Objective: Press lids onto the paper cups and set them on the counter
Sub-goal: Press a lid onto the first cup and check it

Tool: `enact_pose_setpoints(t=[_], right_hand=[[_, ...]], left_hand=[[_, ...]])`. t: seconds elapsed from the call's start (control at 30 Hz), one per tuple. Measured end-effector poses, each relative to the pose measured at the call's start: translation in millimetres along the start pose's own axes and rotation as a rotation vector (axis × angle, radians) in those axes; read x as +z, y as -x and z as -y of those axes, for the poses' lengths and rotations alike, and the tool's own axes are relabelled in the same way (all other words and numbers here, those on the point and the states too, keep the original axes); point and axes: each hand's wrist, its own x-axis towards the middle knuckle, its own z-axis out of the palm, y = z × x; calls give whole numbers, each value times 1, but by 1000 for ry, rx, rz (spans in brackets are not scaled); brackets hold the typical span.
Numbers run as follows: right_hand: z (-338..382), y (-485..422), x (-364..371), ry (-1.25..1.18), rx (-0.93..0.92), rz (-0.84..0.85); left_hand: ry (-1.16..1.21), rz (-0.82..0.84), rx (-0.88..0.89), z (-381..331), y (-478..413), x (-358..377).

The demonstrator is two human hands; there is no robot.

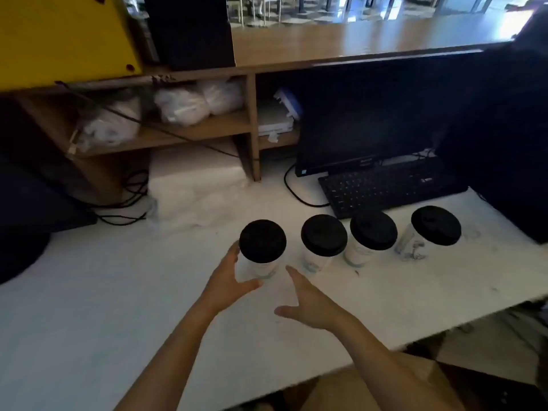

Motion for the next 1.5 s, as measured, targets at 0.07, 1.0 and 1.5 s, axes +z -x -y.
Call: enact_pose_setpoints(t=[0.07,1.0,1.5], right_hand=[[9,-17,4,-40,-78,-131],[19,-13,37,-396,-129,-287],[82,-44,39,-71,-229,-436]], left_hand=[[132,22,23,-5,-9,1],[531,-159,-179,11,86,-26],[-104,-635,-237,-39,37,25]])
